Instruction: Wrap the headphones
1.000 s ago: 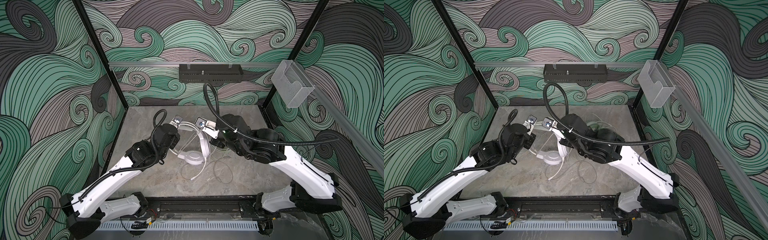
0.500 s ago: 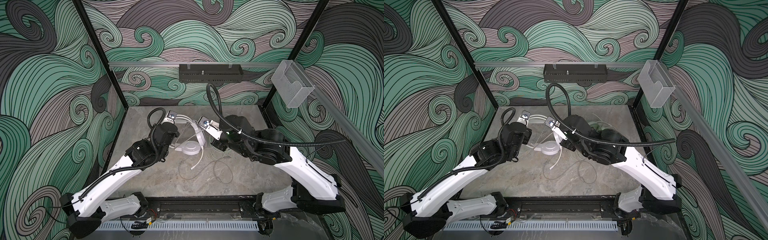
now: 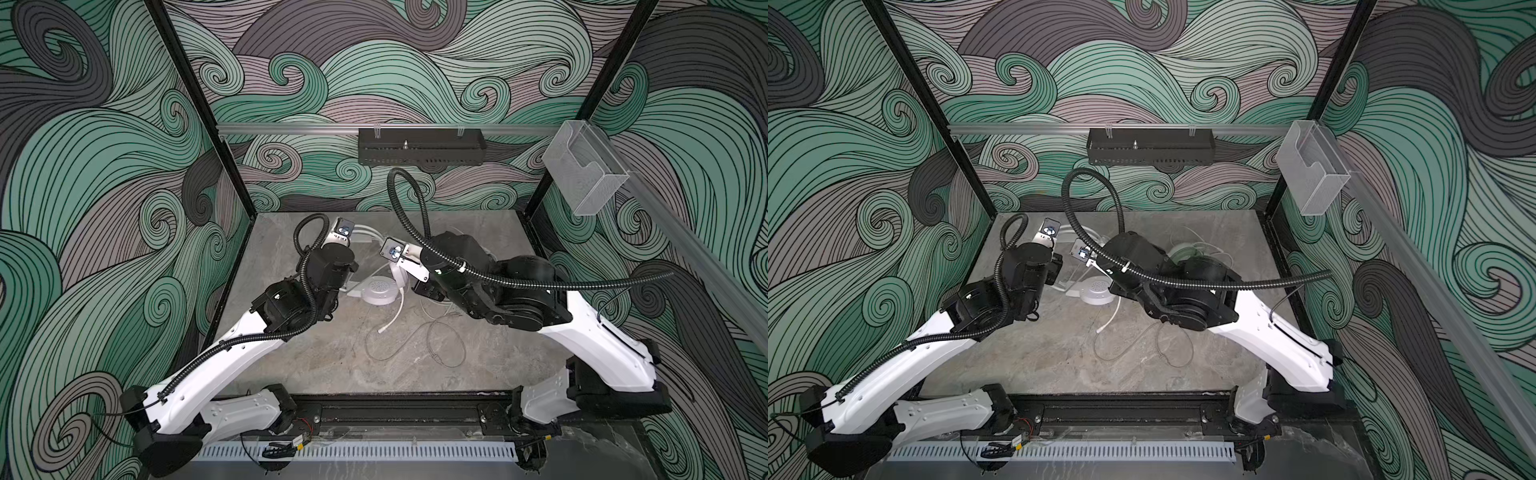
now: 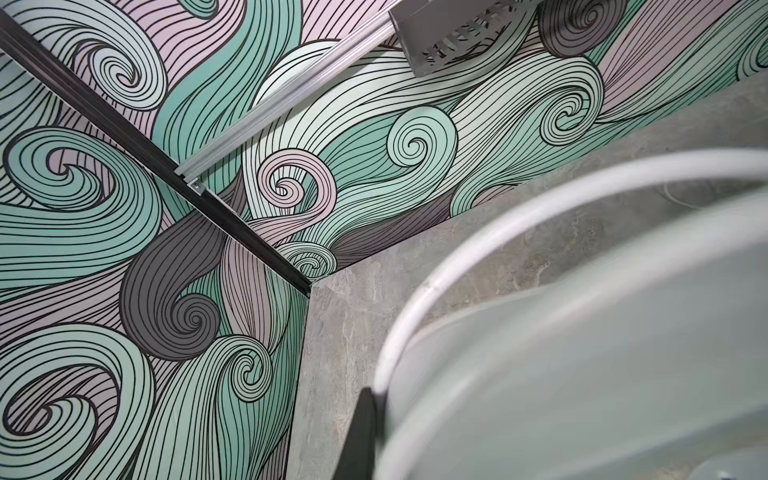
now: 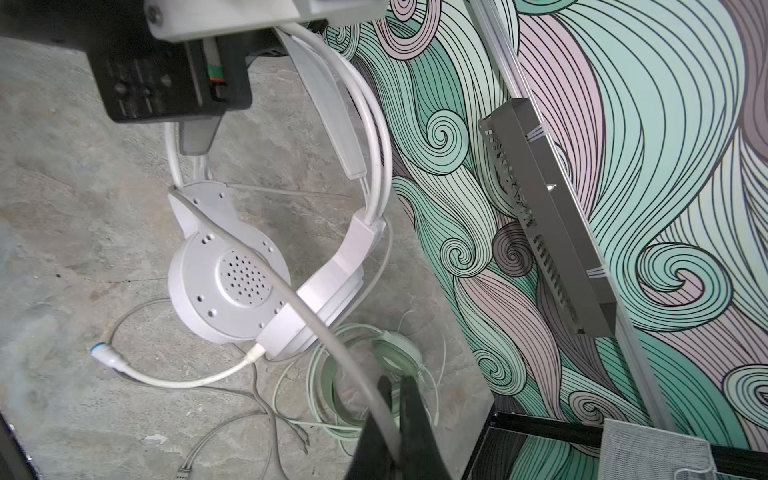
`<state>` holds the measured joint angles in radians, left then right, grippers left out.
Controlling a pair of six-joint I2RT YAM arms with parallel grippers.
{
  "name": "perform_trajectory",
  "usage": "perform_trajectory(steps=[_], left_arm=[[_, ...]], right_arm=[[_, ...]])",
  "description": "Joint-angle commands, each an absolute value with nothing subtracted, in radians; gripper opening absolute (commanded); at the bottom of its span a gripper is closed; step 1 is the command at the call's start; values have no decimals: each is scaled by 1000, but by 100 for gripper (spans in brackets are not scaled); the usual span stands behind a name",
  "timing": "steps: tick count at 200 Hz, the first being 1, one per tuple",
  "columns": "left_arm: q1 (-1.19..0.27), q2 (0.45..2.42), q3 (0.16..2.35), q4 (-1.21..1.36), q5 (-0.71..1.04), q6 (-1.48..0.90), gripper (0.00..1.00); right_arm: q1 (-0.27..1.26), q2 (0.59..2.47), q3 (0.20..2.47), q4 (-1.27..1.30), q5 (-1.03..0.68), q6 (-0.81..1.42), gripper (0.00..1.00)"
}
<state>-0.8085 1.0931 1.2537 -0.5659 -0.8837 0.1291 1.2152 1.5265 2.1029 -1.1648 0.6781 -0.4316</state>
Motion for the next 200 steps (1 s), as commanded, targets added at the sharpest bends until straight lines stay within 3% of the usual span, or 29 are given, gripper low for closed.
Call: perform_trajectory(steps=[1,110,200], left_arm=[[-810,1066,1248,-525,-789,144,0],[-810,963,1245,-596,-378,121,0],[-807,974,1317,-592,-336,57,0]], right_arm=[[1202,1521,2138,-1159,751,-483,3],[1027,1510,2108,-1031,583,-502,8],[947,1421,1992,-961,508,-457,10]])
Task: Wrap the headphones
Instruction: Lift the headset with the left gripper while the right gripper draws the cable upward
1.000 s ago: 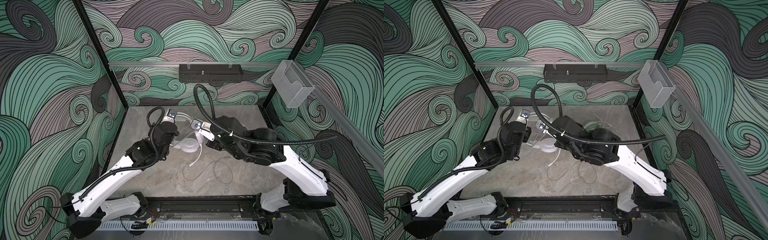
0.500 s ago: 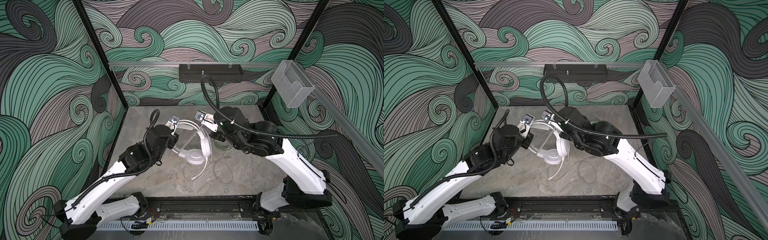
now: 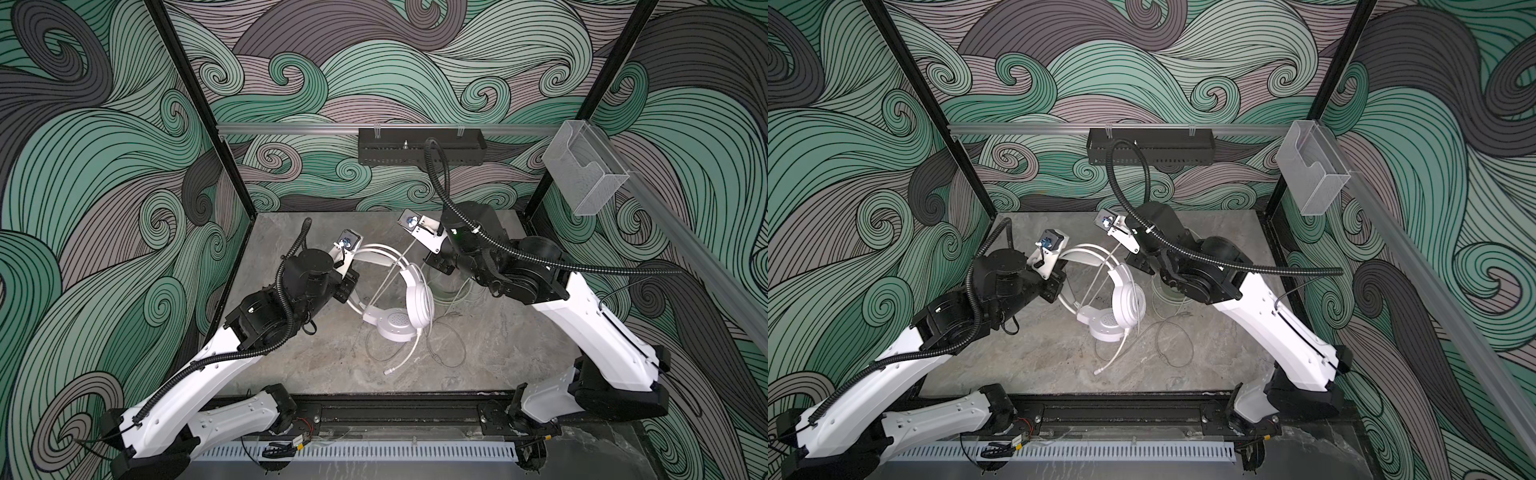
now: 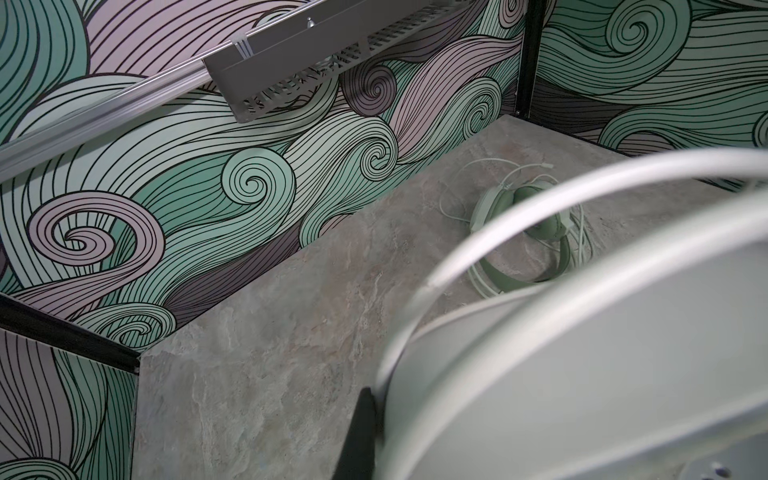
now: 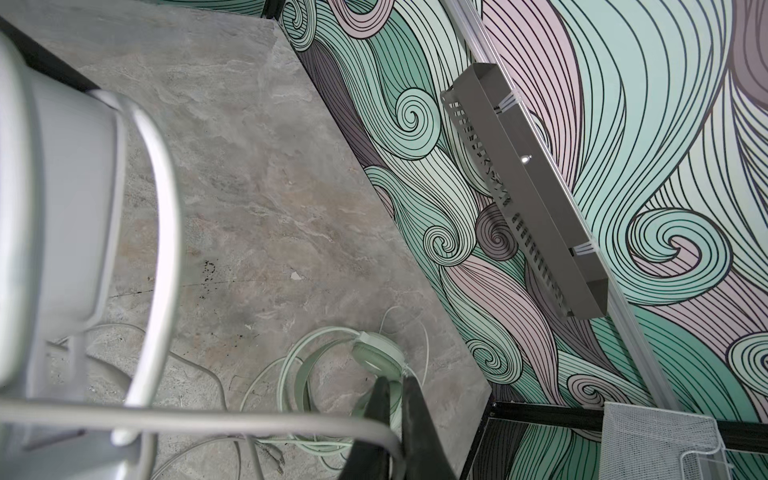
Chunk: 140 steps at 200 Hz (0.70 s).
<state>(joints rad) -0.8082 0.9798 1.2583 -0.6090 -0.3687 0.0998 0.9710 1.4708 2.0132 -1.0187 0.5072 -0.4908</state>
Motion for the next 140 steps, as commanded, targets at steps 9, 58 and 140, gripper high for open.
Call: perform_trajectory(steps=[9,58,140], left_arm=[[-805,976,1320,-591,-330,52,0],[-805,980,1339,-578,-300,18,0],[-805,979,1411,-578,-201,-48,0]], right_arm=[[939,1411,1978,-955,511,-451,10],[893,1326,1852,-883,462,-370,11],[830,1247,1665,-690,222,-296,25]])
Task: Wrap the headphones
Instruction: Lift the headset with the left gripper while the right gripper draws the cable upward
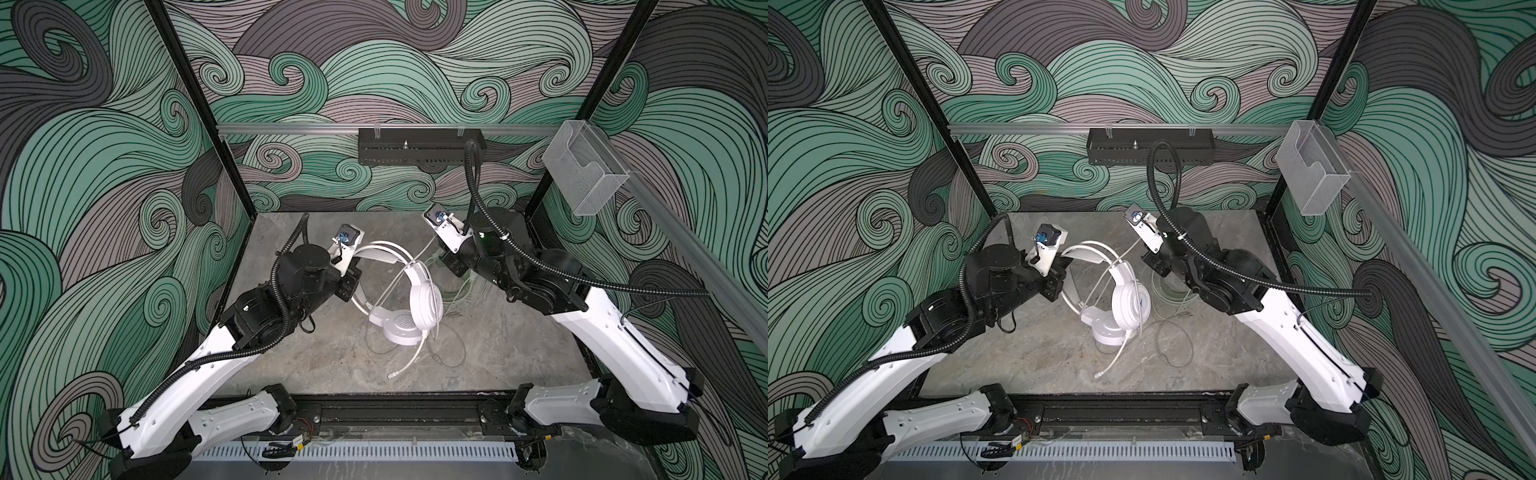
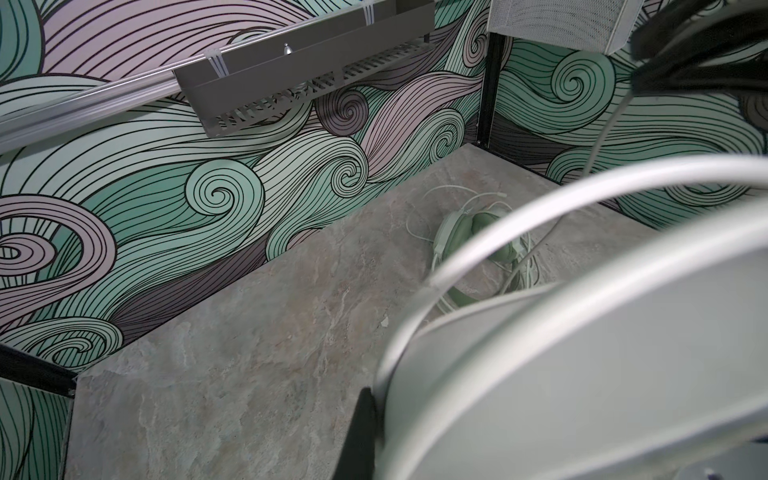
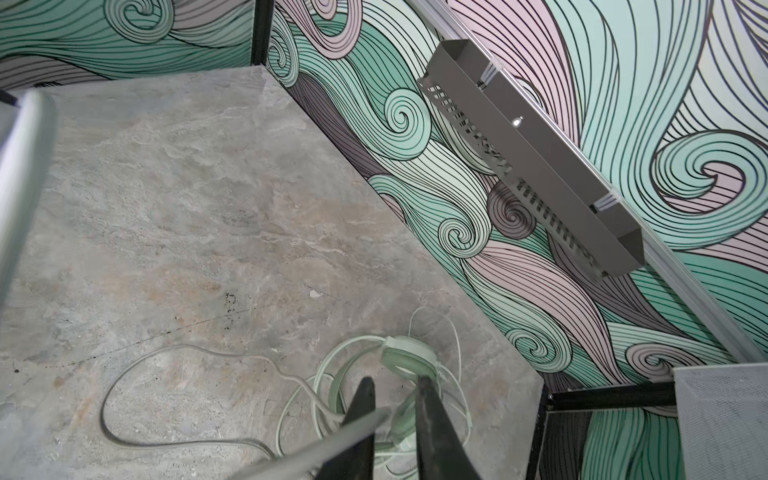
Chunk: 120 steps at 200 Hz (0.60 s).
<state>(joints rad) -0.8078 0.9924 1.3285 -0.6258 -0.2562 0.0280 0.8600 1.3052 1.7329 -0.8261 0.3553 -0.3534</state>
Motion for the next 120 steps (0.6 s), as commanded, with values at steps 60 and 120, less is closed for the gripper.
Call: perform_trajectory(steps=[60,120], left_arm=[[-805,999,1531,-601,-145,-75,0],[-805,1100,1736,-707,-181,-138,0]], right_arm=[[702,1134,1434,-366,-130,-158,34],[652,1117,1291,-133,-338,18,45]])
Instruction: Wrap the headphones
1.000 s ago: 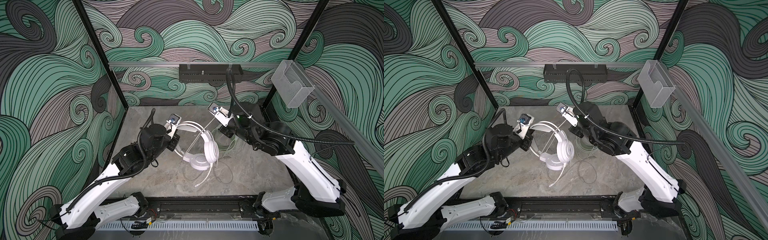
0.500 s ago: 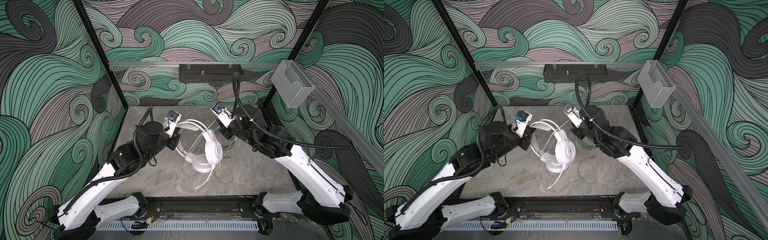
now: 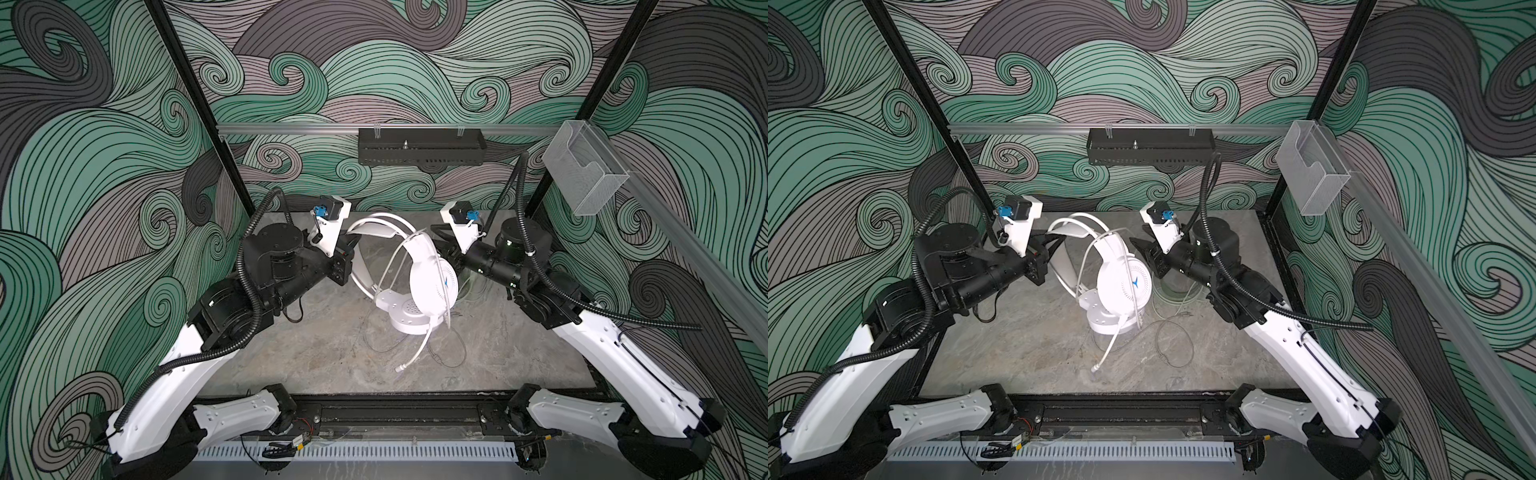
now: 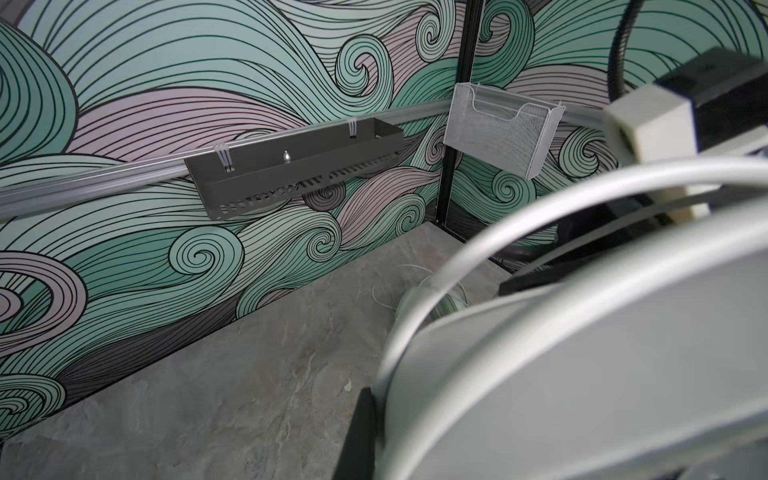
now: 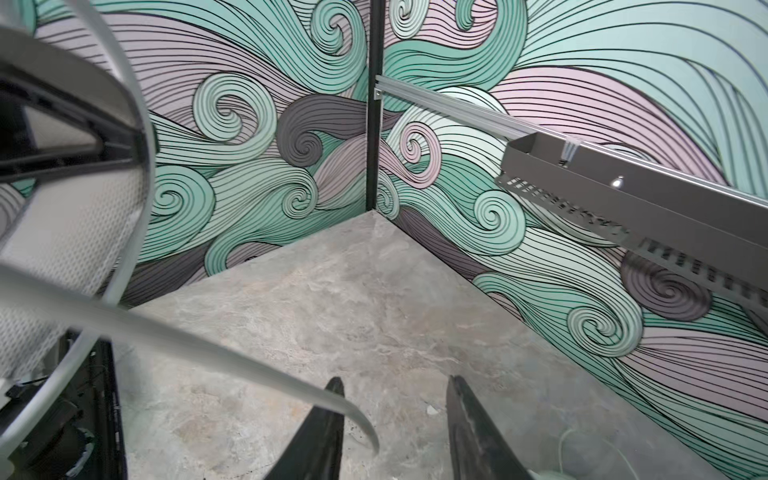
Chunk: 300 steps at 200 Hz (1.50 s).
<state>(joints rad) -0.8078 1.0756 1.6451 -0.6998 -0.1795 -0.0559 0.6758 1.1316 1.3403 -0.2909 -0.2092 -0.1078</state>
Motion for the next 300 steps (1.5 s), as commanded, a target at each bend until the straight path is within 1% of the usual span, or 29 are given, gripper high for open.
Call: perform_trajectory(steps=[1,37,60,91,113,171,201,228,268,300], left_arm=[[-805,1101,1739,-708,-180,-140,0],[-805,1158,1834,-732,-201,-181,0],[-805,1216,1930,-748,-229,-206,0],[-804,1305,2079,-793,-255,-236,0],[-804,1356,2154,-828,-250,-251,0],[-804,1402,2228,-842,-226,-301,0],[-801,1404,2239,-847,-224,-318,0],[-802,1411,2255,-849,-225,-325,0],[-798,1416,2281,-859,-224,-330,0],[-790,1416,2293,-861,-209,-342,0]], right_arm=[[651,1117,1288,-128,-341,21,45],[644,1122,1218,-23,-413,149,46],[644,1107,1155,40,-424,219,50],[645,1082,1106,57,-433,244,54],[646,1082,1077,70,-435,256,55],[642,1173,1032,211,-456,320,56],[643,1242,1057,265,-514,354,55],[644,1280,1030,334,-540,408,54],[652,1335,1016,389,-577,466,53],[669,1381,1012,403,-565,463,54]])
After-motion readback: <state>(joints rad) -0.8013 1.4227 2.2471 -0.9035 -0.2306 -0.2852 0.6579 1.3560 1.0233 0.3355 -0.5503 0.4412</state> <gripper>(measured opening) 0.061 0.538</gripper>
